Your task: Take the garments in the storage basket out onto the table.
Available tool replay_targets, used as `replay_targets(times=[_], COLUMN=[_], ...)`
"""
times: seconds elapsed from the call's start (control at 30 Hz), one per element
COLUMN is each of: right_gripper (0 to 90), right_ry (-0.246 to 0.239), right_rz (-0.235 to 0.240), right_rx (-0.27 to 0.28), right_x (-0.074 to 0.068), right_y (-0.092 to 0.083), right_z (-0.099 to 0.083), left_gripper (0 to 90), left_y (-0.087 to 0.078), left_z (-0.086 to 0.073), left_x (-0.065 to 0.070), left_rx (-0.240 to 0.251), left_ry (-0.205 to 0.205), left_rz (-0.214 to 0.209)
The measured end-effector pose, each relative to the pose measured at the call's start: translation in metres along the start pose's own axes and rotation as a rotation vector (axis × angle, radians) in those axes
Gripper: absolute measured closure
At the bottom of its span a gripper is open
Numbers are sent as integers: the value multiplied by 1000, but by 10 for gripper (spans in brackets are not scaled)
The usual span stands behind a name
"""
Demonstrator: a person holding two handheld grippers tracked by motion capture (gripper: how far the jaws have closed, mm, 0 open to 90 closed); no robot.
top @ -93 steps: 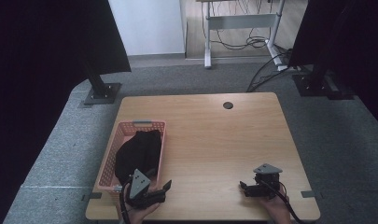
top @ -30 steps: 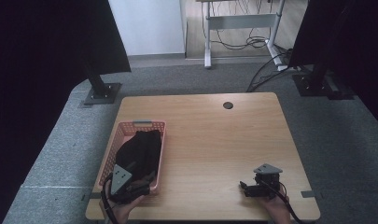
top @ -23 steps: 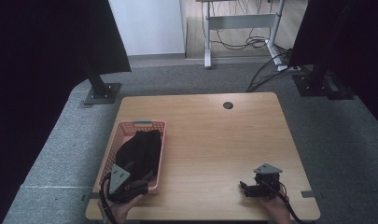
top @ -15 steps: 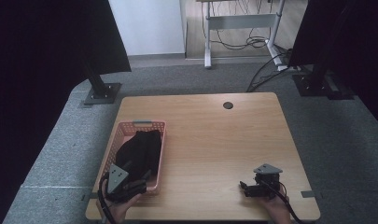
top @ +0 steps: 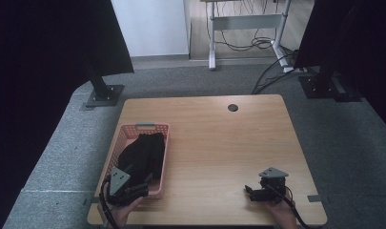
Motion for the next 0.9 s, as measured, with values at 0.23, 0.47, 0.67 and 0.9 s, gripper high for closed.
replay_targets(times=[0.23, 0.47, 0.67, 0.9], right_gripper=[12, 12, 12, 12], right_ry=[0, 0, 0, 0], right_rz=[0, 0, 0, 0], right_rx=[0, 0, 0, 0], right_x=[0, 0, 0, 0], right_y=[0, 0, 0, 0], right_z=[0, 0, 0, 0], left_gripper=[222, 219, 213, 212], left_y=[0, 1, 3, 4], left_z=[-3, -5, -7, -11], left_x=[-7, -10, -14, -18], left_rx=[-25, -43, -45, -49], left_ry=[-9, -3, -8, -21], left_rz=[2, 15, 26, 35])
Point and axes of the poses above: each handheld gripper's, and its own axes: y roughly forward along the jaws, z roughly out of its top, x roughly to its right, the point moved 6 cm from there along y, roughly forward along the jaws, and after that the axes turned 13 degrees about -z, right-handed, at the moved point
